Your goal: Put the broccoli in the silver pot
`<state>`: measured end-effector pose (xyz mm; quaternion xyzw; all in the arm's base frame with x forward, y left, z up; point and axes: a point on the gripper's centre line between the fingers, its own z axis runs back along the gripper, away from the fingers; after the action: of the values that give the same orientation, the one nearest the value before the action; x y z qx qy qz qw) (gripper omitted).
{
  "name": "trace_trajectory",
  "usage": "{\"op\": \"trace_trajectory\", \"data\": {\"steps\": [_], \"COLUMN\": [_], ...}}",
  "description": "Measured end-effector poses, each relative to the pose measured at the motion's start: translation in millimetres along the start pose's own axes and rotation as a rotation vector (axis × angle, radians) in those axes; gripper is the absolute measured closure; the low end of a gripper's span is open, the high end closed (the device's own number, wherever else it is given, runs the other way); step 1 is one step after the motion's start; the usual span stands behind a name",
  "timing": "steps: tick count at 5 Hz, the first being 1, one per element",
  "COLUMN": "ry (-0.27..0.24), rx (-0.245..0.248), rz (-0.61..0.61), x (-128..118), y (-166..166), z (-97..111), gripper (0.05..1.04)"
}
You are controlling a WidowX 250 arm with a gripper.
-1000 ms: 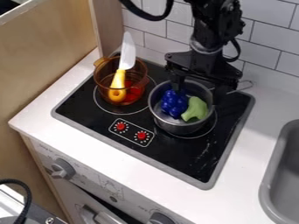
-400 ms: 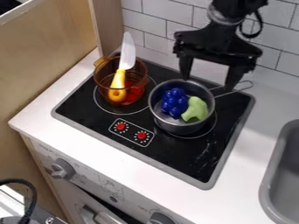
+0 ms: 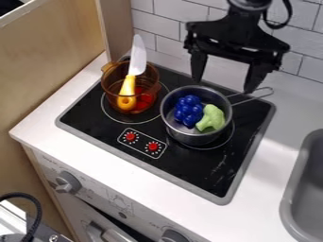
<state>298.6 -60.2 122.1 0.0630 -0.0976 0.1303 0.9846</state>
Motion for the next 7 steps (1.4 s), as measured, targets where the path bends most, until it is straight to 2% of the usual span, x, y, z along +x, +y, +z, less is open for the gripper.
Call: {"op": "trace_trajectory", "data": {"steps": [1,2,4,6,7], "ry": [-0.005,0.013,0.001,-0.018,-0.032], "rx": [0.006,-0.020,-0.066,-0.081,-0.065], "rz": [-0.014,-0.046,-0.070,-0.112,-0.127], "x": [-1.6,-2.0,-3.9,-7.0,-4.0], "y": [12.6,26.7,52.0,77.0,91.3], "z": [2.4,1.8,-3.1,1.1,3.3], "gripper": [0.083,0.083,0.083,0.083,0.083]}}
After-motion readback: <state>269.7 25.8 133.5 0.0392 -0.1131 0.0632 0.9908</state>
